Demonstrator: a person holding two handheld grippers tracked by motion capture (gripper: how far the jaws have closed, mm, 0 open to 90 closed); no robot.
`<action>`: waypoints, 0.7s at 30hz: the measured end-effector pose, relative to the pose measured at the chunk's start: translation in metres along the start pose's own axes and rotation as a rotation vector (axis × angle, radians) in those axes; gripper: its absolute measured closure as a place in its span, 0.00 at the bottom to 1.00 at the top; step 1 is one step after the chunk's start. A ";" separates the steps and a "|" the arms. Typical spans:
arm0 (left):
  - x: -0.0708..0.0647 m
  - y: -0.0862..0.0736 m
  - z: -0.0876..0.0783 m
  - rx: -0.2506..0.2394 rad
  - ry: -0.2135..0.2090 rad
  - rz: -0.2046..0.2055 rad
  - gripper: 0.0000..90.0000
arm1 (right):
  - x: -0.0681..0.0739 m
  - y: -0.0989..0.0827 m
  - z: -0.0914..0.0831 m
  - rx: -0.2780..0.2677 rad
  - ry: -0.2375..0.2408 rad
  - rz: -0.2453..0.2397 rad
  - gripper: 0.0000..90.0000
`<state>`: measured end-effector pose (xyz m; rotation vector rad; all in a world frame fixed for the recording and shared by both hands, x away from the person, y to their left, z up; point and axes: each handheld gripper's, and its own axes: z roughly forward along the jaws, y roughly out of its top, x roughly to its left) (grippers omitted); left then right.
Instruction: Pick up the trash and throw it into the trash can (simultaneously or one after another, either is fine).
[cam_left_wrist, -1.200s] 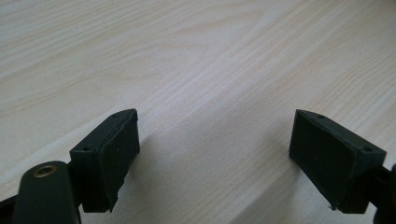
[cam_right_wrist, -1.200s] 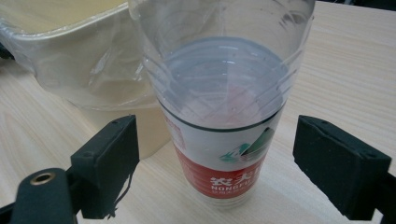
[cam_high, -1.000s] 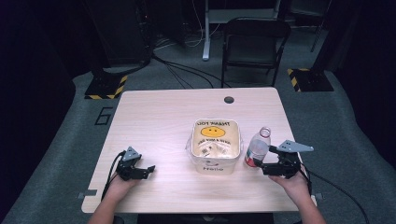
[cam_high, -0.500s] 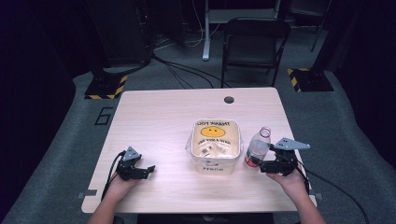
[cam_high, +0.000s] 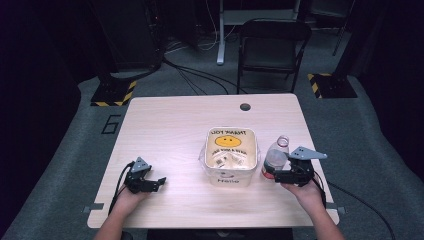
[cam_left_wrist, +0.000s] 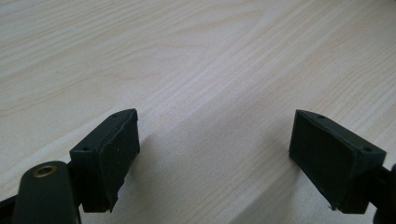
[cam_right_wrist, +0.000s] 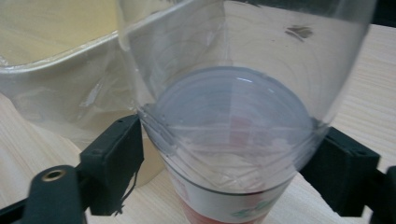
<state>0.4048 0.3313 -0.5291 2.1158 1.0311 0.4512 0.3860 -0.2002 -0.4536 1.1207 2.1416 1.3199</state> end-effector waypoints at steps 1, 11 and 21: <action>0.000 0.000 0.000 -0.001 -0.001 0.000 0.18 | 0.000 0.000 0.000 -0.005 -0.004 0.003 0.22; 0.000 0.000 0.000 -0.002 0.001 -0.001 0.18 | -0.001 -0.001 -0.002 -0.013 -0.006 0.010 0.29; 0.000 0.000 0.000 0.001 0.001 0.004 0.18 | 0.002 0.005 -0.008 -0.018 -0.012 -0.017 0.30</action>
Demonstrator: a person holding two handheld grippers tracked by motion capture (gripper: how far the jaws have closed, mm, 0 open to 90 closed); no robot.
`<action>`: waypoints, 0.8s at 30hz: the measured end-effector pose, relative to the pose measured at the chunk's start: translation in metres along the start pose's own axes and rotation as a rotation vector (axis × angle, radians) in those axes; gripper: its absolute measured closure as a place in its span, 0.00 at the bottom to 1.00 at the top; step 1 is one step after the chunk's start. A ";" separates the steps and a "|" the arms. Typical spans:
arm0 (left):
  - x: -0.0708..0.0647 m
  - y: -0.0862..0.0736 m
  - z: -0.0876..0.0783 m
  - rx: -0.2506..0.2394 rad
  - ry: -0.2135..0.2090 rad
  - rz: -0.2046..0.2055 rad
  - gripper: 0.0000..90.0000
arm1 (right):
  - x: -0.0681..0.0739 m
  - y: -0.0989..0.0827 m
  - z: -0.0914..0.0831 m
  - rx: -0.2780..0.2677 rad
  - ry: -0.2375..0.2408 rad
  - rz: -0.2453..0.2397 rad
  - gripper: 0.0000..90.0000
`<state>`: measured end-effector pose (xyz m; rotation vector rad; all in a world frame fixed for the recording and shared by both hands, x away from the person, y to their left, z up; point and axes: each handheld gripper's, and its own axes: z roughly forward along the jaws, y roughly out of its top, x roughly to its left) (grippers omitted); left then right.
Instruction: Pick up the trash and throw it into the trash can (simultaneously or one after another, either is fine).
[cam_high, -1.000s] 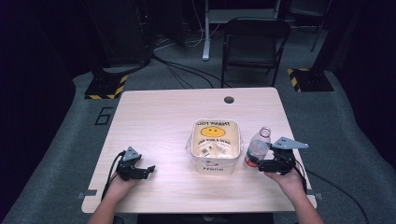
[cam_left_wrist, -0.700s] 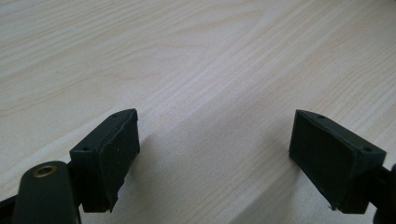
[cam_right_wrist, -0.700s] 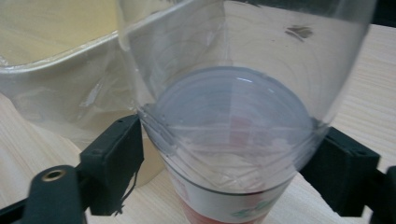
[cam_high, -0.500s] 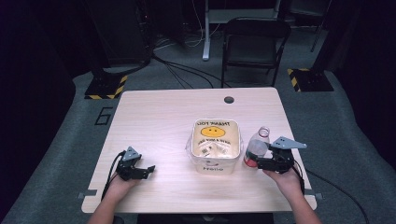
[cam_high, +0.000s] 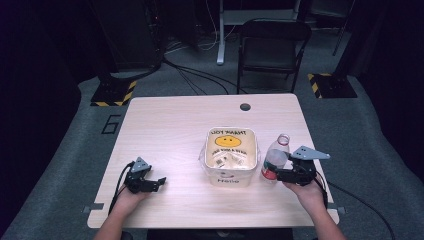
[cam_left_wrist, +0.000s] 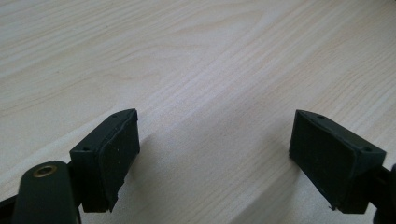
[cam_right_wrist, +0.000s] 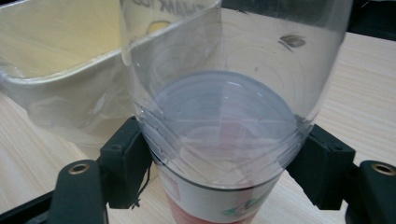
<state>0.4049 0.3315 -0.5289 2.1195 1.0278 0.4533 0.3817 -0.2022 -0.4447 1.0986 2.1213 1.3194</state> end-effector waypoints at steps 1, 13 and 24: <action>0.000 0.000 0.000 -0.001 -0.001 -0.004 0.18 | 0.001 0.001 -0.001 -0.001 -0.002 -0.008 0.30; 0.000 0.000 0.000 0.000 0.001 0.003 0.18 | 0.005 0.015 -0.014 -0.009 -0.005 -0.048 0.30; 0.000 0.000 0.000 -0.001 0.000 0.003 0.18 | 0.010 0.031 -0.023 0.001 0.011 -0.067 0.30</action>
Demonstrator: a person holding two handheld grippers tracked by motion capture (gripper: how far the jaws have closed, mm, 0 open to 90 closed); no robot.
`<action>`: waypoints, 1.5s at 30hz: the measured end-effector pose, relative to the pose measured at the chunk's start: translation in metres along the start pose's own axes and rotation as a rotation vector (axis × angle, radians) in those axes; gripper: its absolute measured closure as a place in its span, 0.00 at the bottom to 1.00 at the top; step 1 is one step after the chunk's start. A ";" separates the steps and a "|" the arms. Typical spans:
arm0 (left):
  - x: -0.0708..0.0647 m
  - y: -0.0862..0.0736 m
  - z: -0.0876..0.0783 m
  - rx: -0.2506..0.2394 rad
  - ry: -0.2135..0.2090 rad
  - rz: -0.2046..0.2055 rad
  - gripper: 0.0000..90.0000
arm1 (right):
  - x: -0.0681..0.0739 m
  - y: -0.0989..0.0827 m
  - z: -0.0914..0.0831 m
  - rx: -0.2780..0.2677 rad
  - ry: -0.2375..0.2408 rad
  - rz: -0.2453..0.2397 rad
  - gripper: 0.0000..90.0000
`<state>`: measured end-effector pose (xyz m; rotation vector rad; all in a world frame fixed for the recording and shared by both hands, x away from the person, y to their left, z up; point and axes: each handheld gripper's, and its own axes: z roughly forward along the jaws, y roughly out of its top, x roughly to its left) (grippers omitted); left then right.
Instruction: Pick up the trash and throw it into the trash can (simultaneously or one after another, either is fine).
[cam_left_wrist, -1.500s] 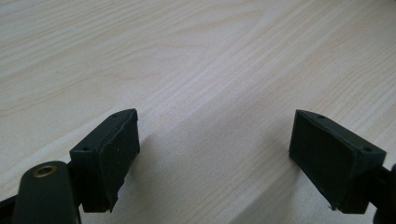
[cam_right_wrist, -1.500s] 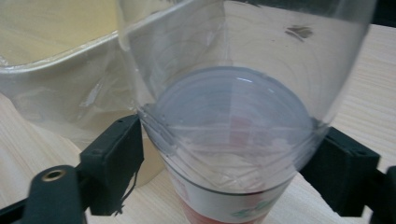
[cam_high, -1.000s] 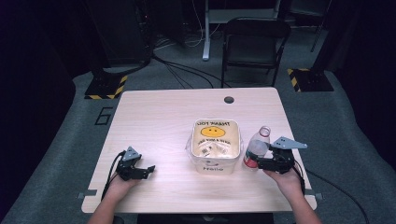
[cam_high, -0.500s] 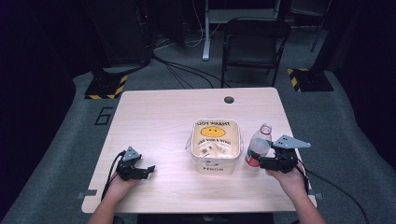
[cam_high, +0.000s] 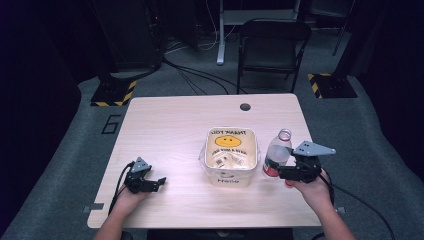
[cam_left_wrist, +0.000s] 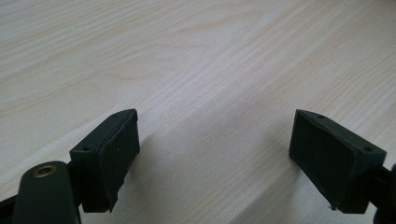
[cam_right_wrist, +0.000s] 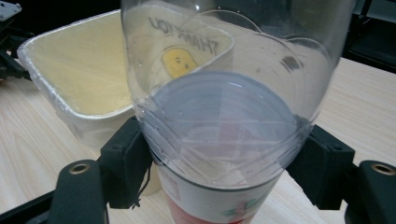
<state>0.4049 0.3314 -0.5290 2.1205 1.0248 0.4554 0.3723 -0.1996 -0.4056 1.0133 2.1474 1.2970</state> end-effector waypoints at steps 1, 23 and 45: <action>0.000 0.000 0.000 0.000 0.000 -0.001 0.18 | 0.000 0.002 -0.001 0.001 0.002 -0.001 0.30; 0.000 0.000 0.000 -0.004 0.004 0.000 0.18 | 0.002 0.049 -0.024 -0.010 0.037 -0.014 0.30; 0.000 0.000 0.000 -0.003 0.002 0.003 0.18 | 0.004 0.098 -0.038 -0.053 0.050 -0.029 0.31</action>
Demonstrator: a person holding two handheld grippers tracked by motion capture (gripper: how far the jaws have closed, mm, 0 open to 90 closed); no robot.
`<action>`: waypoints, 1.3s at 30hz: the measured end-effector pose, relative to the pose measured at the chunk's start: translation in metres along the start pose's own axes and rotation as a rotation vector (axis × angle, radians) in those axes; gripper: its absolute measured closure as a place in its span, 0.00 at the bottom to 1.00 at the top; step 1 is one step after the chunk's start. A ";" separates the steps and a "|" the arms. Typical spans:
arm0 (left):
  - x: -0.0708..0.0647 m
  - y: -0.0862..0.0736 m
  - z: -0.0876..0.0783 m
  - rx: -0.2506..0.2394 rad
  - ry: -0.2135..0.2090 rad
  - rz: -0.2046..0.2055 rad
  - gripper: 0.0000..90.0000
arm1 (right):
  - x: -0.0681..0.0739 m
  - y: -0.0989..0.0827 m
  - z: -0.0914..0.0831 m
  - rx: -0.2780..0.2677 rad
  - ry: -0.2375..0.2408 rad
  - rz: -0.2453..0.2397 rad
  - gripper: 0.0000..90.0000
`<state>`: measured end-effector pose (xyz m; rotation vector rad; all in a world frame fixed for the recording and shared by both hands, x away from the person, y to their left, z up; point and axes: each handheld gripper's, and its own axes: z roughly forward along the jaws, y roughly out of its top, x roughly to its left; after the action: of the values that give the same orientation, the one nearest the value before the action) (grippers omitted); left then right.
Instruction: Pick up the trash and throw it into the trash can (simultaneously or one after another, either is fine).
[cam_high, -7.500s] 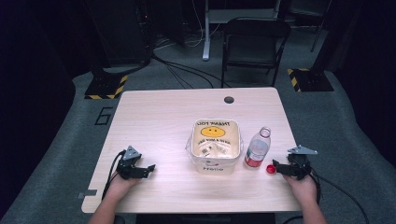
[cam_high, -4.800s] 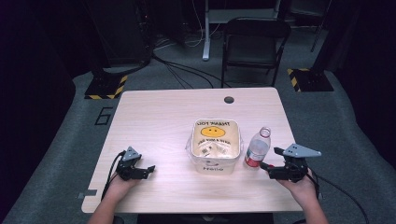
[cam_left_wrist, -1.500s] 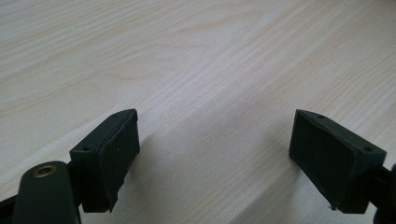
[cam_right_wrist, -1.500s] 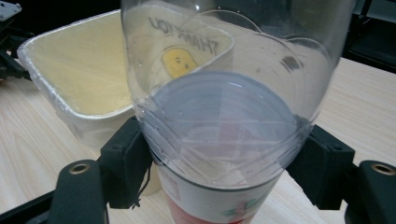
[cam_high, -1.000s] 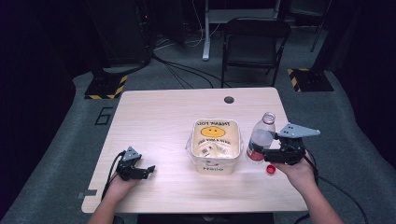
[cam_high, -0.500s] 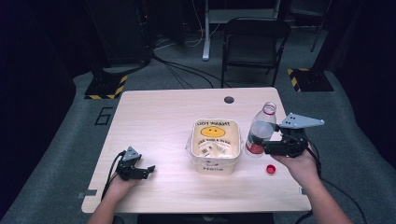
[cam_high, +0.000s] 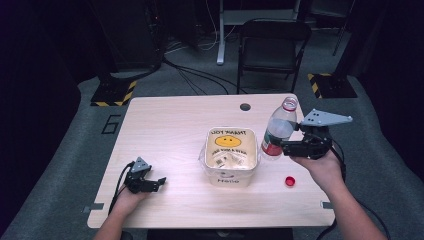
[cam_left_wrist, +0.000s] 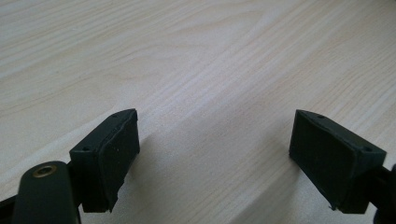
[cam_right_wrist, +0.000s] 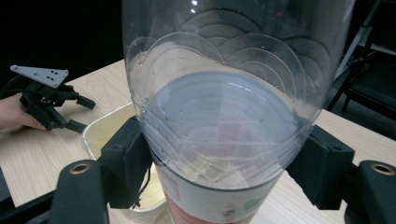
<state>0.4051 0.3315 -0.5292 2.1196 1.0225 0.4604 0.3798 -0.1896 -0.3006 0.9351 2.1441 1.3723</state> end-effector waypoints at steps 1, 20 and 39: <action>0.000 0.000 0.000 -0.001 0.001 -0.004 0.18 | 0.000 0.002 0.000 -0.004 0.000 -0.007 0.31; 0.000 0.000 0.000 -0.003 0.001 -0.003 0.18 | 0.021 0.031 0.017 -0.037 0.056 -0.053 0.31; -0.001 0.000 0.000 0.000 -0.005 -0.013 0.18 | 0.038 0.027 0.049 -0.037 0.101 -0.069 0.31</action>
<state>0.4047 0.3311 -0.5293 2.1122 1.0325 0.4489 0.3945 -0.1239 -0.2965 0.7858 2.1946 1.4483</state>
